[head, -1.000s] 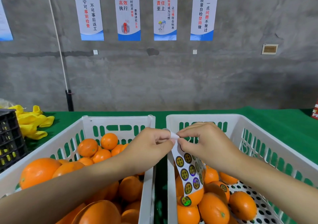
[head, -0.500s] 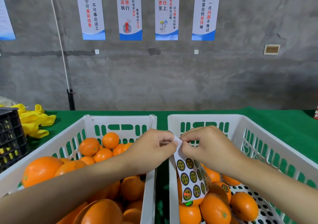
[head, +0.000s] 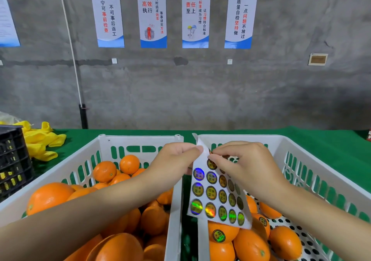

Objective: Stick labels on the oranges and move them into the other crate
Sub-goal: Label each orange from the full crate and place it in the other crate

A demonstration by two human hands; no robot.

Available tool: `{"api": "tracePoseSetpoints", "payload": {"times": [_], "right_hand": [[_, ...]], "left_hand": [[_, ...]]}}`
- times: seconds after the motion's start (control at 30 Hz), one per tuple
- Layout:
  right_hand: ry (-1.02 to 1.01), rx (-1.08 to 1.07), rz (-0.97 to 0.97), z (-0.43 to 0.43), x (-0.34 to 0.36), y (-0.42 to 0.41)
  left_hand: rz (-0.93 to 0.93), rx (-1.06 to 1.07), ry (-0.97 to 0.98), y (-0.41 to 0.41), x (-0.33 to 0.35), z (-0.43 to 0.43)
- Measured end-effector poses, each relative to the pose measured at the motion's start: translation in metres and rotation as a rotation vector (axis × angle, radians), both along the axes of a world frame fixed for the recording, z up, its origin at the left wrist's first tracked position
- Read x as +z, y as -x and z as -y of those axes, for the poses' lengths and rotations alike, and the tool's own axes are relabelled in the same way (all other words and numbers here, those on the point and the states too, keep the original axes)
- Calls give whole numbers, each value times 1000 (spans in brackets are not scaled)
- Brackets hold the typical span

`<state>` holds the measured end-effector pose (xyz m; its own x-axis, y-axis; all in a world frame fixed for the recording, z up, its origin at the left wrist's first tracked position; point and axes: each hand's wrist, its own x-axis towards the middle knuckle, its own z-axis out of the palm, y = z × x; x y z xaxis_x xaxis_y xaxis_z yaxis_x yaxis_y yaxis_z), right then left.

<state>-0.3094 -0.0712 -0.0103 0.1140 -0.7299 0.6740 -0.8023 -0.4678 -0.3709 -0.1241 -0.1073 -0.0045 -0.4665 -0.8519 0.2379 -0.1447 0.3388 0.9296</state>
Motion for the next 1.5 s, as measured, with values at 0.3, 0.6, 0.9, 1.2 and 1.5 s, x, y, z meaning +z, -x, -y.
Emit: {"api": "tracePoseSetpoints", "payload": {"times": [0.3, 0.6, 0.9, 1.2, 1.5], "right_hand": [[-108, 93, 53, 2, -1, -2], [-147, 106, 19, 3, -1, 1], [-28, 20, 245, 5, 1, 3], [-91, 84, 313, 8, -2, 1], [-404, 146, 476, 15, -7, 0]], "left_hand": [[20, 13, 31, -4, -2, 7], [64, -10, 79, -6, -4, 11], [163, 67, 114, -3, -8, 15], [356, -266, 248, -3, -9, -1], [342, -292, 145, -9, -3, 4]]}}
